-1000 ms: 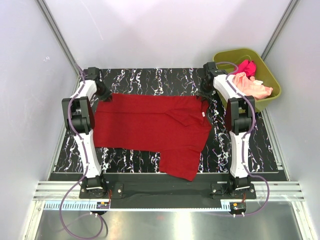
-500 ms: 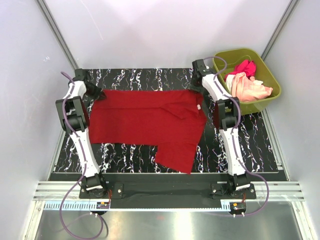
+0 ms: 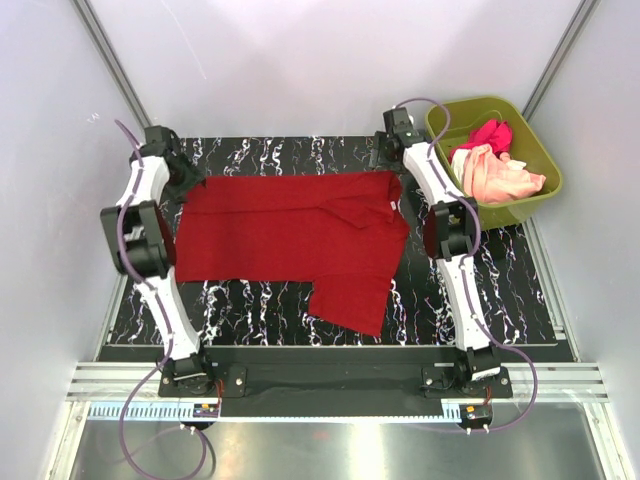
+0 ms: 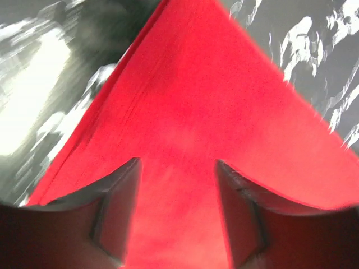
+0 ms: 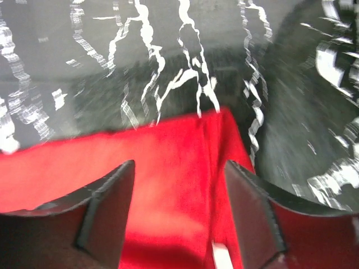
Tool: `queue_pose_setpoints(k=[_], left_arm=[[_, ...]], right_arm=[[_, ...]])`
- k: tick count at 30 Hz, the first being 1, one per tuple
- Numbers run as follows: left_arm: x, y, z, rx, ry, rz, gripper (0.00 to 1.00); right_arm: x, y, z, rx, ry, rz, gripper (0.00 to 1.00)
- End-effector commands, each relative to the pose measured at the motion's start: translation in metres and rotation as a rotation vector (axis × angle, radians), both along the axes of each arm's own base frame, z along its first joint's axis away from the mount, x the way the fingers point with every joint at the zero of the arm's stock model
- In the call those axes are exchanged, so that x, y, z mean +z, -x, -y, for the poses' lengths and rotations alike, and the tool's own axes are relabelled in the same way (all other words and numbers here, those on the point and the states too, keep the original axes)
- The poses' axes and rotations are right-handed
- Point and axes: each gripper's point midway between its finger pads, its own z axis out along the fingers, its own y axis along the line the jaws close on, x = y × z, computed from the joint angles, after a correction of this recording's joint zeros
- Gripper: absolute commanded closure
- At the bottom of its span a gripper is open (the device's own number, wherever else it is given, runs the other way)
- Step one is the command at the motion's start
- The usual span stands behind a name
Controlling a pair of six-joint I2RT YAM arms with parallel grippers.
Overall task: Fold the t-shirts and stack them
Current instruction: Fold the tshirt
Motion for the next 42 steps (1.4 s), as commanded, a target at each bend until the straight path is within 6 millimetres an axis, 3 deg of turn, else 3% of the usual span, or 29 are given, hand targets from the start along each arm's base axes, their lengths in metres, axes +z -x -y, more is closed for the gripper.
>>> queue_pose_setpoints(k=[1,2,3,4,5,6,7,8,9,10,11,12,13,14,18,22,24,30,31,33,42], left_arm=[[0.079,0.049,-0.029,0.061,-0.279,0.055,0.32],[0.080,0.061,-0.029,0.084,-0.285,0.052,0.32],[0.103,0.074,-0.028,0.116,-0.290,0.111,0.32],[0.097,0.088,-0.026,0.151,-0.278,0.098,0.32],[0.072,0.110,-0.020,0.152,-0.262,0.037,0.33],[0.076,0.126,-0.017,0.161,-0.254,0.047,0.34],[0.067,0.137,-0.009,0.158,-0.225,0.025,0.38],[0.042,0.158,0.000,0.135,-0.192,-0.037,0.41],[0.034,0.168,0.006,0.118,-0.172,-0.059,0.44],[0.031,0.176,0.014,0.095,-0.143,-0.063,0.48],[0.022,0.186,0.019,0.081,-0.126,-0.081,0.54],[0.008,0.198,0.025,0.066,-0.106,-0.107,0.57],[0.009,0.203,0.031,0.050,-0.087,-0.094,0.58],[0.008,0.207,0.035,0.039,-0.073,-0.091,0.59],[0.008,0.217,0.063,-0.046,-0.024,-0.067,0.60],[0.008,0.225,0.087,-0.082,0.043,-0.063,0.60],[0.011,0.229,0.097,-0.117,0.046,-0.063,0.60],[0.017,0.236,0.105,-0.160,0.030,-0.045,0.60],[0.018,0.236,0.104,-0.164,0.024,-0.042,0.60],[0.020,0.234,0.103,-0.165,0.019,-0.036,0.60],[0.030,0.222,0.103,-0.185,0.012,-0.015,0.60]], right_arm=[[0.144,0.024,-0.002,0.015,-0.036,0.162,0.26],[0.148,0.035,-0.008,0.030,-0.048,0.145,0.25],[0.153,0.046,-0.011,0.021,-0.076,0.123,0.21],[0.171,0.062,-0.012,0.025,-0.108,0.114,0.20],[0.155,0.081,-0.023,0.061,-0.167,0.027,0.18],[0.154,0.095,-0.030,0.059,-0.211,-0.011,0.16],[0.173,0.112,-0.035,0.085,-0.250,-0.005,0.14],[0.144,0.136,-0.044,0.124,-0.280,-0.108,0.14],[0.139,0.148,-0.048,0.139,-0.297,-0.128,0.14],[0.155,0.156,-0.050,0.161,-0.323,-0.084,0.19],[0.123,0.176,-0.051,0.169,-0.334,-0.162,0.24],[0.118,0.183,-0.052,0.189,-0.348,-0.165,0.28],[0.120,0.184,-0.054,0.215,-0.360,-0.136,0.32],[0.103,0.194,-0.055,0.229,-0.360,-0.172,0.40],[0.073,0.199,-0.058,0.246,-0.366,-0.188,0.54],[0.040,0.186,-0.067,0.198,-0.380,-0.160,0.55],[0.023,0.180,-0.068,0.156,-0.347,-0.160,0.65],[0.001,0.168,-0.072,0.087,-0.281,-0.148,0.85],[0.000,0.167,-0.072,0.077,-0.272,-0.155,0.94],[-0.006,0.167,-0.068,0.044,-0.255,-0.170,1.00],[-0.020,0.176,-0.065,0.020,-0.216,-0.183,1.00]])
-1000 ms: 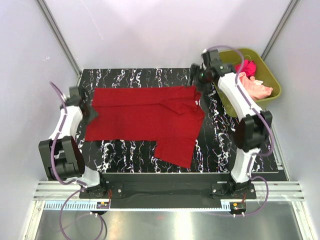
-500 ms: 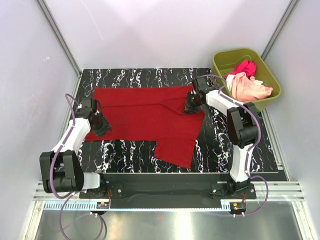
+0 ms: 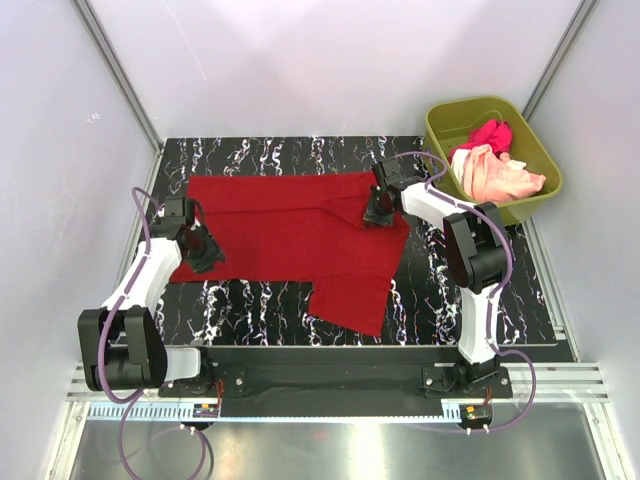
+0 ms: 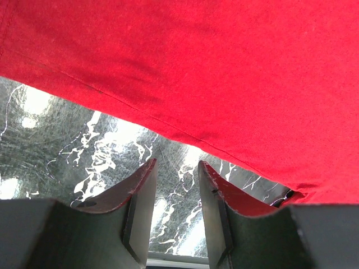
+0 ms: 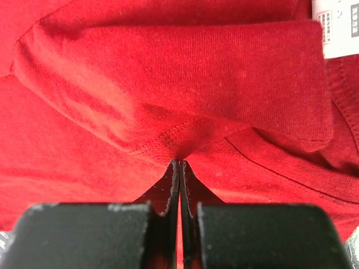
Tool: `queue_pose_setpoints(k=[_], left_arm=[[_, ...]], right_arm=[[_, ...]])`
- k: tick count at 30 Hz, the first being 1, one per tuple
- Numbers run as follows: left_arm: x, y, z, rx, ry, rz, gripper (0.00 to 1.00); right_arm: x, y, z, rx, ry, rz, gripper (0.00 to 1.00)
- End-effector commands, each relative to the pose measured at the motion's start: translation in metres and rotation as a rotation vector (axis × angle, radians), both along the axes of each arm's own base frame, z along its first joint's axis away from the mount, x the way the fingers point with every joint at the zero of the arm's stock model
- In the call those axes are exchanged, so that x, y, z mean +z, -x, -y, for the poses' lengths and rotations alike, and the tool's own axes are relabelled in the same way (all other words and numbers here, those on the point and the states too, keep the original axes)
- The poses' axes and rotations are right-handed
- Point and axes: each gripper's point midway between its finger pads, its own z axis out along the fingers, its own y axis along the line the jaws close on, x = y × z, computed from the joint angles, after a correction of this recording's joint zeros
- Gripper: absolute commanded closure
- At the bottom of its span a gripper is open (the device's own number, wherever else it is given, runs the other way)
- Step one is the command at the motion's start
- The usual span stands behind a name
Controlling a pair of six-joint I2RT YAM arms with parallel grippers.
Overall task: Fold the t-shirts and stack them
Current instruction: Fold the tshirt
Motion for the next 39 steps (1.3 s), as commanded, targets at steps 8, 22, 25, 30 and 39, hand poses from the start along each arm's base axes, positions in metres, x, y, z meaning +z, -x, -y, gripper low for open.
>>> queue_pose_setpoints(k=[8,22,25,30,39], left_arm=[[0.015,-0.012,-0.001,-0.035,-0.014,0.050,0.60],[0.021,-0.010,-0.001,-0.046,-0.024,0.053,0.60],[0.021,-0.006,-0.002,-0.049,-0.027,0.058,0.60],[0.019,-0.005,-0.003,-0.052,-0.036,0.059,0.60],[0.011,-0.013,0.008,-0.073,0.004,0.054,0.60]], right_arm=[[-0.003,-0.027,-0.019,0.004,-0.035,0.073,1.00],[0.052,-0.122,-0.043,0.003,-0.032,0.281,0.96],[0.061,-0.134,-0.036,0.030,0.042,0.306,0.81],[0.082,-0.109,-0.026,0.078,0.076,0.254,0.51],[0.083,-0.084,-0.049,0.109,-0.186,0.194,0.35]])
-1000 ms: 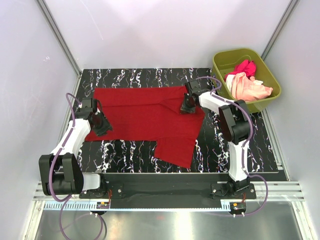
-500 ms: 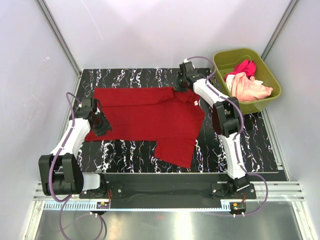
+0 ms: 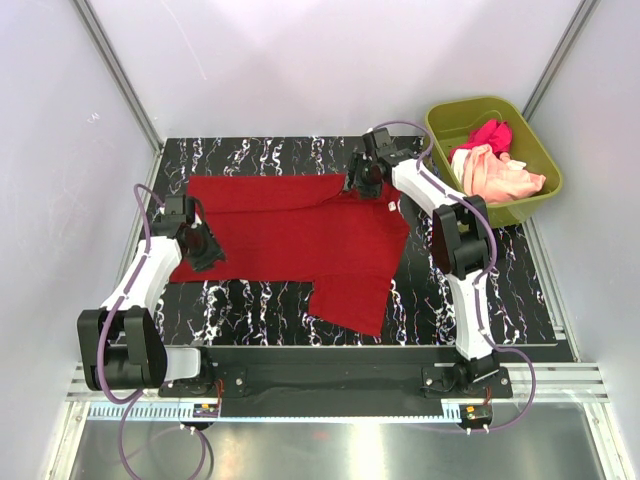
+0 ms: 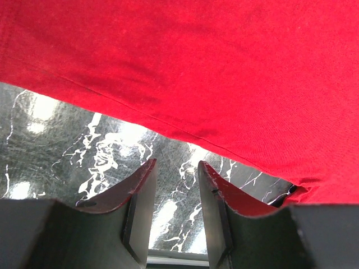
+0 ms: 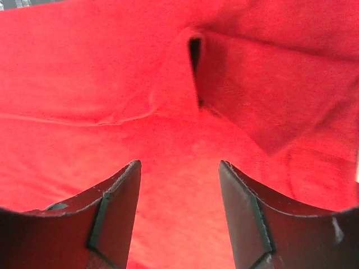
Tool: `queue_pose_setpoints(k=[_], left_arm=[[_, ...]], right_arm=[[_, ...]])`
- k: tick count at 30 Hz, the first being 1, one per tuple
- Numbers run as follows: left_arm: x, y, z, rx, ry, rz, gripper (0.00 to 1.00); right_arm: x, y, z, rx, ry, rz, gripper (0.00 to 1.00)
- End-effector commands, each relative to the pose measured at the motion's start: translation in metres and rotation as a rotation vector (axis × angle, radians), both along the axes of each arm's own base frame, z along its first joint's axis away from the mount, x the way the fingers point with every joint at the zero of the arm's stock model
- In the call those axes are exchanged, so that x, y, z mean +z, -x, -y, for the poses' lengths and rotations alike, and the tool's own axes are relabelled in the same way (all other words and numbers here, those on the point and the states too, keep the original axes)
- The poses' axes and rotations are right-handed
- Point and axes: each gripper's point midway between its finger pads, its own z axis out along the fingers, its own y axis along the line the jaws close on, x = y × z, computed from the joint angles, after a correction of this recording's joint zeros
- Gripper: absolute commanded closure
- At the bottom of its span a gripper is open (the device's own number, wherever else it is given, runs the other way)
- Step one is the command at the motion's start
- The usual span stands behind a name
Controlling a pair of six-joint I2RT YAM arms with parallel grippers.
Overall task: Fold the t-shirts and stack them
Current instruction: Fold the tshirt
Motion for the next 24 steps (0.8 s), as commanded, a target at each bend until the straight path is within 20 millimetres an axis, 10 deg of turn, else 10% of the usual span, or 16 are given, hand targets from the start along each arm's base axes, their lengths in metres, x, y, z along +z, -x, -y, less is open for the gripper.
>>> queue_pose_setpoints(k=[1,14,24], left_arm=[[0.005,-0.011,0.007,-0.031,0.023,0.041,0.60],[0.005,-0.008,0.009,-0.047,0.024,0.044,0.60],[0.002,-0.010,0.010,-0.056,0.029,0.032,0.60]], right_arm=[[0.033,-0.012,-0.013,-0.007,-0.160,0.033,0.36],[-0.002,-0.030,-0.018,-0.006,-0.135,-0.009,0.82],[-0.016,-0.030,-0.009,-0.028,-0.122,-0.034,0.78]])
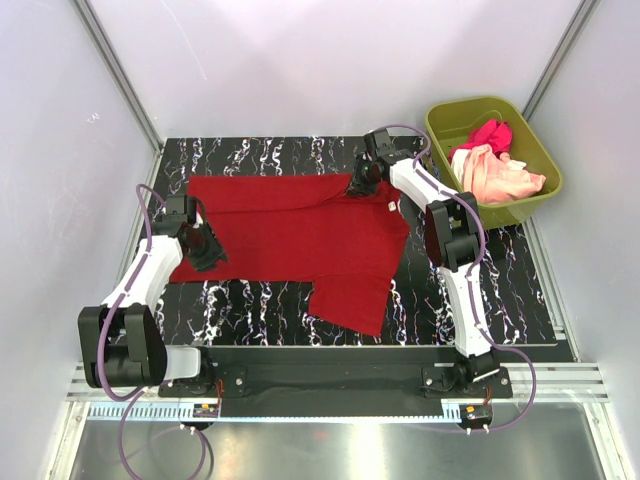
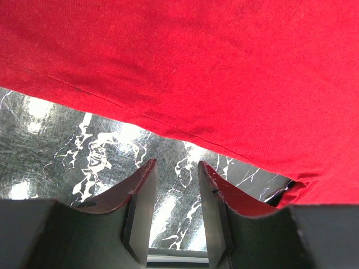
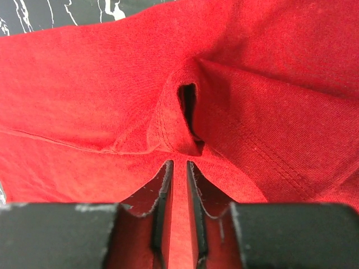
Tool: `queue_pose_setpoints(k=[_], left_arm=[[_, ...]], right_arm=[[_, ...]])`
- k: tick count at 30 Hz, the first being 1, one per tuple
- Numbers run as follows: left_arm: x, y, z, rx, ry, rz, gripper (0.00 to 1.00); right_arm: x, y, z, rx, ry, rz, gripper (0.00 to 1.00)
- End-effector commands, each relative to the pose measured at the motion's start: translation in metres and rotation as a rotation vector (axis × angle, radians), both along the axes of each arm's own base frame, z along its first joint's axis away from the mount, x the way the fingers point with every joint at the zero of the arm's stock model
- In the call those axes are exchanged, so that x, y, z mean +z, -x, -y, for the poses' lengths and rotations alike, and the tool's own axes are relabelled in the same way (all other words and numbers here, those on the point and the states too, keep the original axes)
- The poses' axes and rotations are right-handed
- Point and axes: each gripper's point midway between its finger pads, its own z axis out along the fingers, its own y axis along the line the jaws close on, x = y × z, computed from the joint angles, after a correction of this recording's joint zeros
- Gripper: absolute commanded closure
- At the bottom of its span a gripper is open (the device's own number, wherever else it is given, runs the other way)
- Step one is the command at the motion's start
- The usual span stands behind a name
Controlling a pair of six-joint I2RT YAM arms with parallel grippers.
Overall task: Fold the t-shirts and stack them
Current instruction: Fold the tshirt
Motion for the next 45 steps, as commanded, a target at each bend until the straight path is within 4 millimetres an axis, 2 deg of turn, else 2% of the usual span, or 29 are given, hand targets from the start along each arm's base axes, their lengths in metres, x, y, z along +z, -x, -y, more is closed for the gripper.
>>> queue_pose_setpoints(k=[1,6,7,16,20,27,29,31,32,33,34,39,45], left_arm=[[0.004,-0.009,0.004,-0.033,0.008,0.039,0.60],[0.004,-0.008,0.003,-0.035,0.004,0.037,0.60],[0.004,-0.008,0.003,-0.035,0.006,0.038,0.60],[0.005,-0.010,0.003,-0.039,0.003,0.037,0.60],[0.004,-0.010,0.004,-0.042,0.006,0.037,0.60],[0.004,-0.010,0.003,-0.042,0.005,0.037,0.60],[0.004,-0.011,0.003,-0.044,0.005,0.041,0.60],[0.003,-0.011,0.003,-0.043,0.004,0.039,0.60],[0.004,-0.011,0.003,-0.044,0.004,0.045,0.60],[0.002,-0.010,0.003,-0.044,0.005,0.041,0.60],[0.002,-0.010,0.003,-0.044,0.006,0.042,0.60],[-0.003,-0.011,0.006,-0.044,0.020,0.039,0.60],[-0.004,-0.010,0.005,-0.048,0.018,0.040,0.60]], right_arm=[[0.003,-0.009,0.003,-0.014,-0.009,0.013,0.76],[0.004,-0.018,0.002,-0.014,-0.020,0.037,0.71],[-0.001,-0.020,0.003,-0.019,-0.022,0.027,0.71],[-0.003,-0.024,-0.003,-0.029,-0.098,-0.002,0.61],[0.000,-0.026,-0.010,-0.023,-0.153,-0.009,0.61],[0.020,-0.030,-0.022,-0.028,-0.248,0.004,0.78],[0.028,-0.028,-0.021,-0.038,-0.246,-0.004,0.92],[0.035,-0.020,-0.016,-0.067,-0.238,-0.045,1.00],[0.037,-0.014,-0.017,-0.080,-0.249,-0.068,1.00],[0.051,-0.011,-0.015,-0.090,-0.262,-0.063,1.00],[0.041,0.000,-0.013,-0.103,-0.259,-0.106,1.00],[0.044,0.035,-0.012,-0.175,-0.322,-0.226,1.00],[0.044,0.059,-0.013,-0.249,-0.351,-0.309,1.00]])
